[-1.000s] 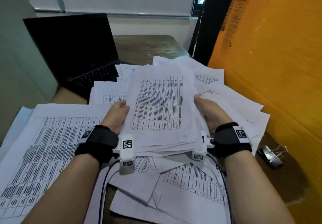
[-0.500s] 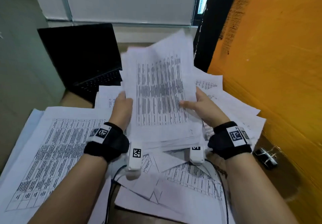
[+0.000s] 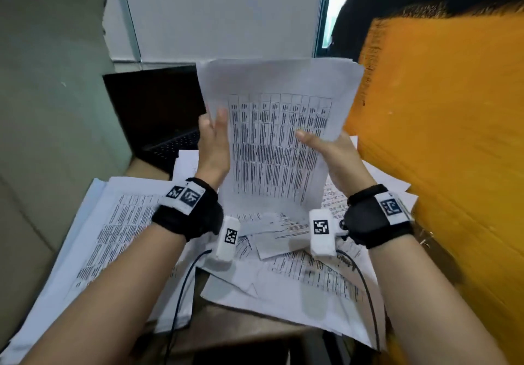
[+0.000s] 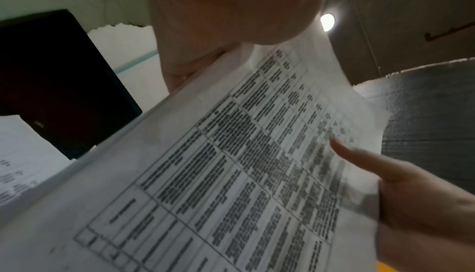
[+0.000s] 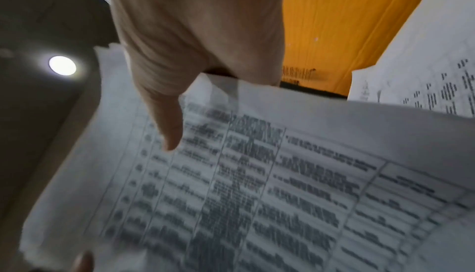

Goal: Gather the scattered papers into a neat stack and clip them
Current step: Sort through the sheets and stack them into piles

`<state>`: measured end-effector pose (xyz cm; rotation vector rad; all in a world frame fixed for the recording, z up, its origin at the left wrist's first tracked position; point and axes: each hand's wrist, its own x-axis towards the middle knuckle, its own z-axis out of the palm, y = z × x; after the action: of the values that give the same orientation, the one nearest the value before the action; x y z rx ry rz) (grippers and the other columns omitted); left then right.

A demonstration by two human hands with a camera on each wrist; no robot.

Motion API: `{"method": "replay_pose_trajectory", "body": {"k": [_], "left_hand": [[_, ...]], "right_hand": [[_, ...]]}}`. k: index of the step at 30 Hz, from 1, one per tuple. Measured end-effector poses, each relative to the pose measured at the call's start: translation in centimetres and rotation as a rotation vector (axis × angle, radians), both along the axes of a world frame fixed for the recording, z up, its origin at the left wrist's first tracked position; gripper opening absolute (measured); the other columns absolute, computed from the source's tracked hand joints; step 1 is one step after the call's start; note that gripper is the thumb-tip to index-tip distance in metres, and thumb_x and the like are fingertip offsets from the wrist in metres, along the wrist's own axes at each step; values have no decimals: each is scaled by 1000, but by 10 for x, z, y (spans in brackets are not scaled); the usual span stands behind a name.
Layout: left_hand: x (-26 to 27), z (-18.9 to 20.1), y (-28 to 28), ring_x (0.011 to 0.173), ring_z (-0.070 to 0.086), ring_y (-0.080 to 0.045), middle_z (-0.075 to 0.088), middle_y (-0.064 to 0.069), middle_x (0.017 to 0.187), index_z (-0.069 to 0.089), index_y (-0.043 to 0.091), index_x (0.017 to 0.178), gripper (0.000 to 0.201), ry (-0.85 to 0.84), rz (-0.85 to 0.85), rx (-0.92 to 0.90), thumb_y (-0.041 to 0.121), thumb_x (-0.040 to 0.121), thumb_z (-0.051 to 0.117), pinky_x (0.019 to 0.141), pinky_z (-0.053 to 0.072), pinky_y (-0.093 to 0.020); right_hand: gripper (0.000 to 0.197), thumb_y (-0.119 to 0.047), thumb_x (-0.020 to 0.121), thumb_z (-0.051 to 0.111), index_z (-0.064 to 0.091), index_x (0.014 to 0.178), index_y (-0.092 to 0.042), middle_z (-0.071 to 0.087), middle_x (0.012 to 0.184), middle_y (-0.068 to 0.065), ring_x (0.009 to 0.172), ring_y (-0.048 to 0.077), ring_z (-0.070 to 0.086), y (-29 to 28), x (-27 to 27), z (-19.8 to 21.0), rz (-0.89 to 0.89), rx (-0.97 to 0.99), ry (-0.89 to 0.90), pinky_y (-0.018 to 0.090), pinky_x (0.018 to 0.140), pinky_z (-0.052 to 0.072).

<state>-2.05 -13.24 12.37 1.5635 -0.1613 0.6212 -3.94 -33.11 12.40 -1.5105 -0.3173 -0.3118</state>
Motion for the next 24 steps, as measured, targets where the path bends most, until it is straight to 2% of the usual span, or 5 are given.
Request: {"method": "replay_pose_trajectory", "body": {"k": [5,9,12,19,24], "left_hand": [[-15,28,-18,58,50,18,44,14,74,36,6,99,7,-236,193,3,11,103,34,57,37,-2],[-15,26,-3,72,51,16,53,16,92,40,8,114,19,-190,139,105,24,103,34,70,37,-10],[-11,-17,7,127,37,-2,39,7,141,28,5,146,48,150,22,147,30,106,20,99,22,-11],[-5,-38,-4,59,34,-9,37,1,69,37,11,93,21,115,192,35,25,104,26,56,32,-19],[9,-56,22,98,51,-24,55,-6,97,47,6,107,25,293,104,200,23,103,29,76,34,-26]], "right_hand": [[36,-27,80,77,59,110,-32,64,111,-15,107,-1,60,21,-10,27,-64,48,-73,20,93,45],[50,-25,82,76,55,126,-27,61,122,-15,108,-1,57,5,-13,27,-5,-63,30,23,97,42],[56,-32,77,79,59,126,-13,68,121,0,111,16,63,-2,-11,-4,22,-228,230,42,104,44],[29,-25,85,74,64,112,-24,71,111,-4,105,9,66,29,-15,-28,-76,-60,96,31,97,51],[42,-24,86,72,59,122,-9,69,114,6,102,19,67,22,-5,-53,-153,-272,160,42,95,53]]}}
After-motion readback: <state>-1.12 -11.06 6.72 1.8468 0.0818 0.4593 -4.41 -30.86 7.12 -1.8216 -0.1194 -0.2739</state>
